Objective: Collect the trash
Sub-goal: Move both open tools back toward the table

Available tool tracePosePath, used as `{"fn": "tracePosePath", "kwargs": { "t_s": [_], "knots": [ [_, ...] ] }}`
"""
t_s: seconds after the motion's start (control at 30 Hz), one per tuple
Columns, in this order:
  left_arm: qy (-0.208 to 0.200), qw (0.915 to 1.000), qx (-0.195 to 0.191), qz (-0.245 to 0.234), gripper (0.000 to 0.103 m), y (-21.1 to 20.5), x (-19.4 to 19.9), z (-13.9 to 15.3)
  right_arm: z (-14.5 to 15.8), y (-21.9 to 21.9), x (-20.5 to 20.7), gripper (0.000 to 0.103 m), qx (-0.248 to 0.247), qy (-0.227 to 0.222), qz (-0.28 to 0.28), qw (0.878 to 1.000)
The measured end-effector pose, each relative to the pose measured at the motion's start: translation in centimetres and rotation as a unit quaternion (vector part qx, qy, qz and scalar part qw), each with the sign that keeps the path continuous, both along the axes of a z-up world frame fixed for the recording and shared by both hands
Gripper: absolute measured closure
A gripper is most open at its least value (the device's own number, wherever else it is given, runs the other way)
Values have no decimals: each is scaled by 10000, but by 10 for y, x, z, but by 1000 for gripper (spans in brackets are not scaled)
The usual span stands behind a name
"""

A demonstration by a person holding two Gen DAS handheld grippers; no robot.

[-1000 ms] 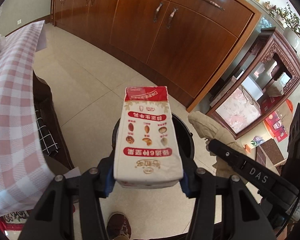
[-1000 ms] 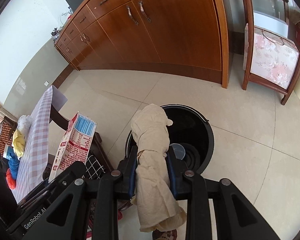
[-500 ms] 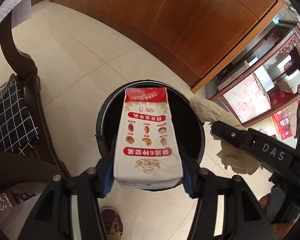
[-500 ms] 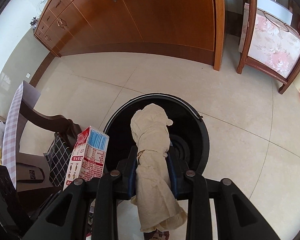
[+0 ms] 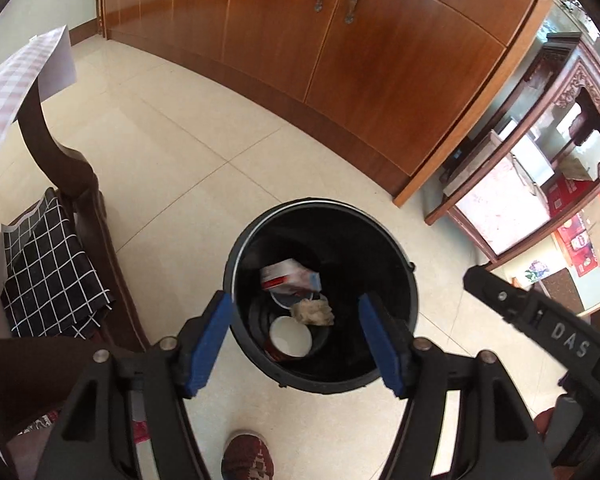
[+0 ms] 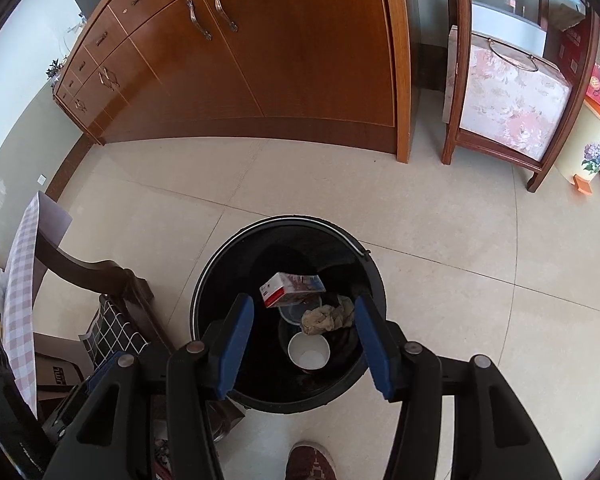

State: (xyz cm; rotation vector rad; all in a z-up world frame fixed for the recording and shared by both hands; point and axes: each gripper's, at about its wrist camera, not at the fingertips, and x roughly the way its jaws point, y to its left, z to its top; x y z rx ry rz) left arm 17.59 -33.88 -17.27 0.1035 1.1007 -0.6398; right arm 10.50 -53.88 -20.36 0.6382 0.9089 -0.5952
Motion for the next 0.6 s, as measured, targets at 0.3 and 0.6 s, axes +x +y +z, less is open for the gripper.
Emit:
{"fn": "tracePosePath", "kwargs": {
  "t_s": [0.3,0.6],
  "knots": [
    [-336,9984,-449,-37,35,27,-13,51,49,33,-32,46,-386,-336,67,9987],
    [-864,9949,-399,337,35,71,-20,89,101,62,-47,37,-641,-820,215,9943]
  ]
}}
